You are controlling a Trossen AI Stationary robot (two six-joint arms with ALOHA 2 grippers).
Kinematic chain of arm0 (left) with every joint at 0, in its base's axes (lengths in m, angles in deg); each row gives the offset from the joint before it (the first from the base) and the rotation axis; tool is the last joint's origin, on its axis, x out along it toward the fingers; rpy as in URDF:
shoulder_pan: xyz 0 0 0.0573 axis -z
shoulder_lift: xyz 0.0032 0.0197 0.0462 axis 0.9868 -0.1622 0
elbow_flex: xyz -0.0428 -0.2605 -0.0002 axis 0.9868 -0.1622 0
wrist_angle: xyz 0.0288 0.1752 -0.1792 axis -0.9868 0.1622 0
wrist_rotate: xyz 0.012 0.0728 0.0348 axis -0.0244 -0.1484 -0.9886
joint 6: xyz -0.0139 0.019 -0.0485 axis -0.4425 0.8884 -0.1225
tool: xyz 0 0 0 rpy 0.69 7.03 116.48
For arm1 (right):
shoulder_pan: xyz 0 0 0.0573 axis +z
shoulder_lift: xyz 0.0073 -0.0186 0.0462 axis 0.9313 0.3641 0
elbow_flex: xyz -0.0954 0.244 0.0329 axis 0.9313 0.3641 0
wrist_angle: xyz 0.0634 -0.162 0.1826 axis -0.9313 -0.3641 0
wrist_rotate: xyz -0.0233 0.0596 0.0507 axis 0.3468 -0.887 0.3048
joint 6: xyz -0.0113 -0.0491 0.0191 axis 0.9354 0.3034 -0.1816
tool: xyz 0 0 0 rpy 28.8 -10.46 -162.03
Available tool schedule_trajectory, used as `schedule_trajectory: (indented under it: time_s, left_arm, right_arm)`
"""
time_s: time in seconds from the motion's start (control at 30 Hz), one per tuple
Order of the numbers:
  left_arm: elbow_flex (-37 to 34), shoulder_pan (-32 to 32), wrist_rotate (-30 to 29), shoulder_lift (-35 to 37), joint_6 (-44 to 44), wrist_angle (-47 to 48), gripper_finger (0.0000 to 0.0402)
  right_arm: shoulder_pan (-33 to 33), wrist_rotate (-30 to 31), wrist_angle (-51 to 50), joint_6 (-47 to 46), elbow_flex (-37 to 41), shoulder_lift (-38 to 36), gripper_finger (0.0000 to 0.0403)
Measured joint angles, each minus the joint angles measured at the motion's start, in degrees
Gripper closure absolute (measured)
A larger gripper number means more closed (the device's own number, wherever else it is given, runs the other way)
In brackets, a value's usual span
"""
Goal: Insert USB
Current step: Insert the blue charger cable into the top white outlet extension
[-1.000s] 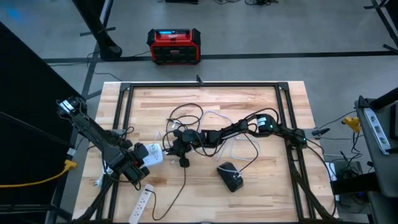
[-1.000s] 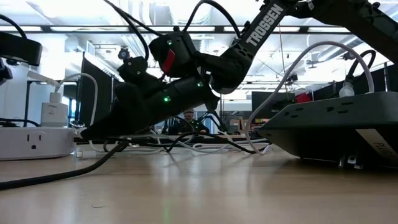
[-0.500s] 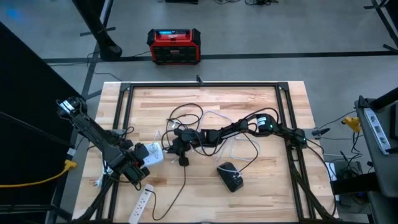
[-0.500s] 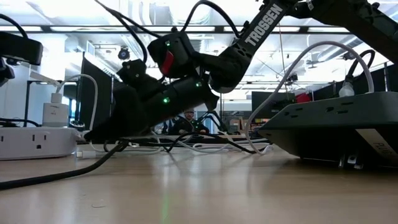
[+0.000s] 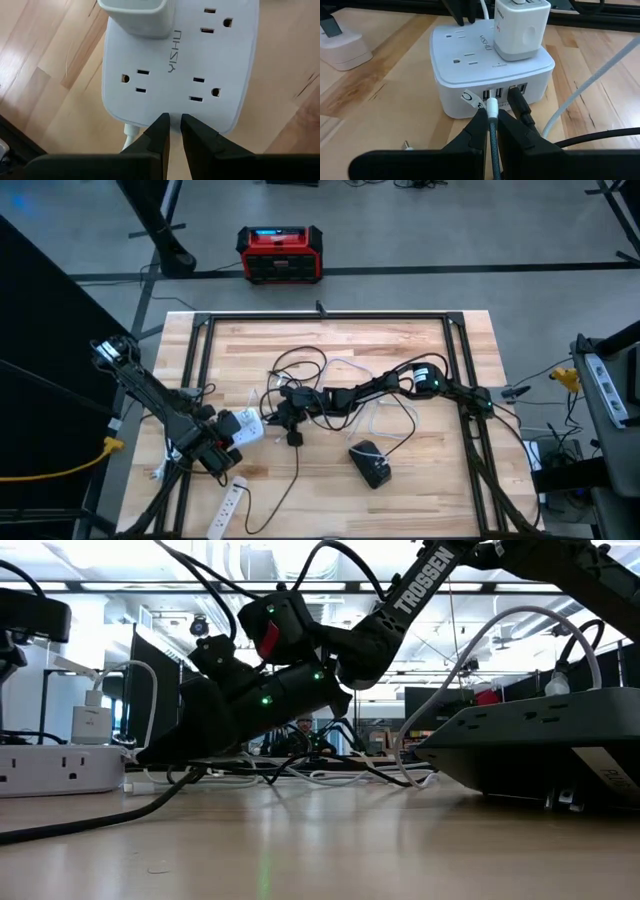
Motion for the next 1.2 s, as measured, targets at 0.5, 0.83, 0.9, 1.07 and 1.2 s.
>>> schedule_trajectory:
  time_s: [0.5, 0.83, 0.9, 1.07, 1.2]
  left_arm:
    - [0.0, 0.0, -0.2, 0.0, 0.0, -0.2, 0.0363]
    - [0.0, 0.0, -0.8, 0.0, 0.0, -0.9, 0.0363]
    - [0.0, 0.0, -1.0, 0.0, 0.0, -1.0, 0.0363]
    - [0.0, 0.0, -1.3, 0.0, 0.3, -1.3, 0.0363]
    - [0.0, 0.0, -1.3, 0.0, 0.5, -1.2, 0.0363]
  right_arm:
    - [2.7, -1.7, -0.2, 0.9, 0.0, 0.0, 0.0388]
    - [3.5, -0.1, -0.2, -1.8, 0.0, 0.0, 0.0388]
    - [3.5, 1.2, -0.7, -2.5, 0.0, 0.0, 0.0388]
    - [3.3, 2.5, -1.5, -2.8, 0.0, 0.3, 0.0388]
    - [3.2, 3.0, -1.1, -4.0, -0.8, 2.1, 0.0388]
